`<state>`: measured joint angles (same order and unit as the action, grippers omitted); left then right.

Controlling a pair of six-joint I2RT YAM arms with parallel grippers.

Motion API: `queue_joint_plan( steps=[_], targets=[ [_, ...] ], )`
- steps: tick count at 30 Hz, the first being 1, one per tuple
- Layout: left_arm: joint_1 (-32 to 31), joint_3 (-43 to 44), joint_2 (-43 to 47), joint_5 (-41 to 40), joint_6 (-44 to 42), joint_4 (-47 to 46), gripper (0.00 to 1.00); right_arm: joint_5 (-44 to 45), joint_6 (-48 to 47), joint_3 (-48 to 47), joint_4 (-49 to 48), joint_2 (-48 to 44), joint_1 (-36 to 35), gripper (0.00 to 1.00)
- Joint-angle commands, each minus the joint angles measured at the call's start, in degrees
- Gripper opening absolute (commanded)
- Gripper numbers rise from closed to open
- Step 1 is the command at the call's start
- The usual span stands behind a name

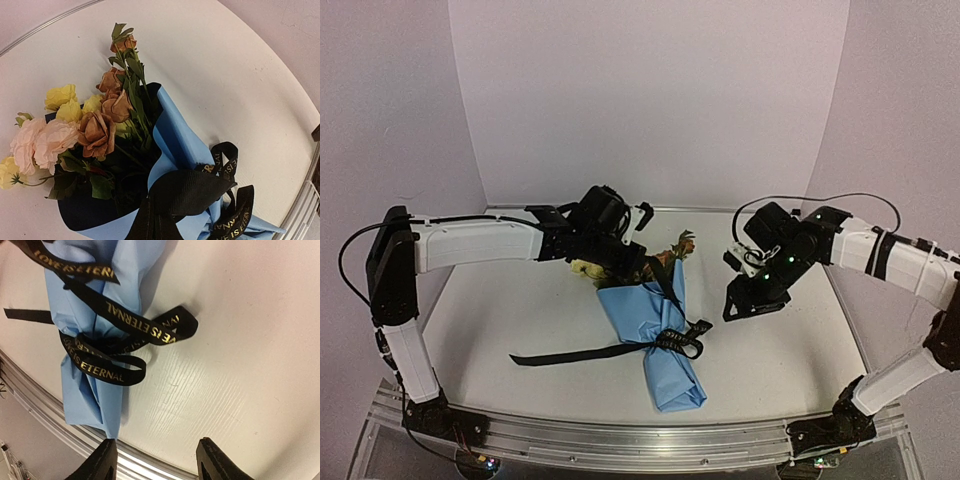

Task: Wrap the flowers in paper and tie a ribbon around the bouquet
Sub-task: Cross the half-tied ribbon over the folded bouquet.

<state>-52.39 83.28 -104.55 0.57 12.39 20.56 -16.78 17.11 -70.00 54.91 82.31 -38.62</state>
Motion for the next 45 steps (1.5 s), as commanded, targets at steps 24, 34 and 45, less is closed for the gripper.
queue_joint_plan(
  steps=[24, 34, 45],
  targets=[
    [2.1, 0.9, 2.4, 4.6, 5.0, 5.9, 0.0, 5.9, -2.7, 13.5, -28.7, 12.0, -9.6, 0.39],
    [2.1, -3.2, 5.7, 7.5, 3.8, 4.7, 0.0, 6.6, 2.2, 11.8, -28.4, 14.6, -9.6, 0.09],
    [2.1, -9.0, 6.8, 13.3, 8.3, 5.9, 0.0, 10.6, 2.8, 8.4, -18.6, 6.2, -10.0, 0.0]
  ],
)
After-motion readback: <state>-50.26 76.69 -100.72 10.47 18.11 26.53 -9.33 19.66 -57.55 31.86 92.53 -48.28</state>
